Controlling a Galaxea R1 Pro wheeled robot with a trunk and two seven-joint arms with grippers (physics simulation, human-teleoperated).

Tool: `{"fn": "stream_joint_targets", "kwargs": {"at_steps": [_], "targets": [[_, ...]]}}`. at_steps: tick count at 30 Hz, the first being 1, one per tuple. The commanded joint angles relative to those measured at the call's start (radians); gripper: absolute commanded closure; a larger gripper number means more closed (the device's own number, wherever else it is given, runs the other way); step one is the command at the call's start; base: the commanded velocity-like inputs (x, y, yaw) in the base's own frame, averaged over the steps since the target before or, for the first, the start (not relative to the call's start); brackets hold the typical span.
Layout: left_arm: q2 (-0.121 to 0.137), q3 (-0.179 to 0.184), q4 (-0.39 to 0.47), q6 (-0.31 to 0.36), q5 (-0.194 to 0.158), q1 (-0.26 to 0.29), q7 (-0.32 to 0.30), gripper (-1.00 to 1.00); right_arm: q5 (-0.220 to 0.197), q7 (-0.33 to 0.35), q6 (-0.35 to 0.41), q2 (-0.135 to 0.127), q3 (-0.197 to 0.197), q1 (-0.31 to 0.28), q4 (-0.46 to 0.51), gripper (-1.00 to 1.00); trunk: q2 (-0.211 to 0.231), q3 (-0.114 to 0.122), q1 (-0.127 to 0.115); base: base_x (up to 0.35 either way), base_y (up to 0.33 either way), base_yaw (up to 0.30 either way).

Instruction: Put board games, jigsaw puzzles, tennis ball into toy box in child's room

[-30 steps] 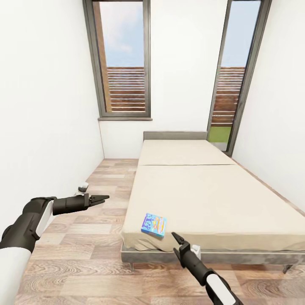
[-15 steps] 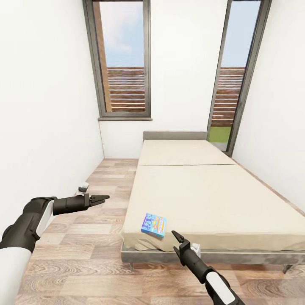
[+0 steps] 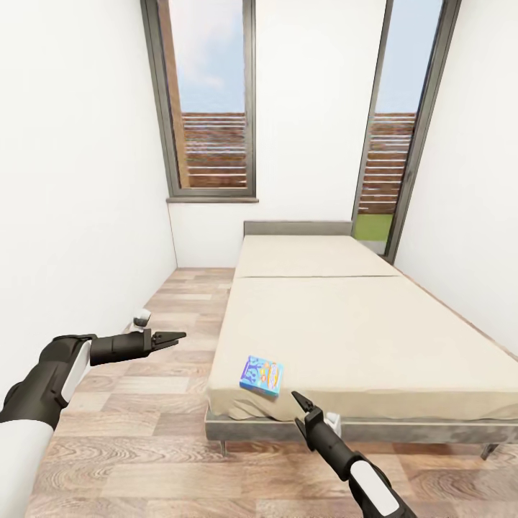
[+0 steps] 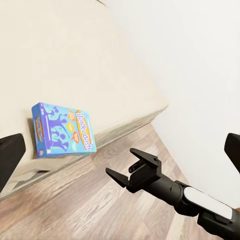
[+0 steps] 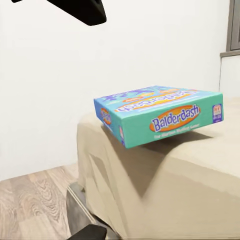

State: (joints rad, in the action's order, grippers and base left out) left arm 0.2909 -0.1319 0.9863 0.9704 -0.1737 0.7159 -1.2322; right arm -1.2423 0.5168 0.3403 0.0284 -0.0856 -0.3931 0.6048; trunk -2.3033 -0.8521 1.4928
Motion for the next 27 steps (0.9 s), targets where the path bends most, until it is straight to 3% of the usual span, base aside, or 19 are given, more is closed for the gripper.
{"fn": "stream_joint_targets", "kwargs": {"at_steps": [1, 7, 14, 22, 27], "targets": [[0.0, 0.0, 0.0, 0.007, -0.003, 0.001, -0.001, -1.0, -0.009, 0.001, 0.005, 0.0, -0.002, -0.001, 0.0, -1.0, -0.008, -0.004, 0.004, 0.0, 0.0, 0.0], [0.0, 0.0, 0.0, 0.007, -0.003, 0.001, -0.001, -1.0, 0.023, 0.002, 0.005, 0.002, -0.006, -0.003, 0.001, -1.0, -0.029, -0.014, 0.015, 0.0, 0.0, 0.0], [0.0, -0.001, 0.0, 0.008, -0.004, 0.001, -0.002, -1.0, 0.106, 0.013, 0.006, 0.013, -0.009, -0.019, 0.003, -1.0, -0.029, -0.014, 0.015, 0.0, 0.0, 0.0], [0.0, 0.0, 0.0, 0.007, -0.004, 0.001, -0.002, -1.0, 0.121, 0.027, 0.006, 0.012, -0.01, -0.021, 0.006, -1.0, -0.029, -0.014, 0.015, 0.0, 0.0, 0.0], [-0.002, 0.0, 0.0, 0.007, -0.003, 0.001, -0.001, -1.0, 0.124, 0.109, 0.004, 0.007, -0.011, -0.021, 0.007, -1.0, -0.029, -0.014, 0.015, 0.0, 0.0, 0.0]]}}
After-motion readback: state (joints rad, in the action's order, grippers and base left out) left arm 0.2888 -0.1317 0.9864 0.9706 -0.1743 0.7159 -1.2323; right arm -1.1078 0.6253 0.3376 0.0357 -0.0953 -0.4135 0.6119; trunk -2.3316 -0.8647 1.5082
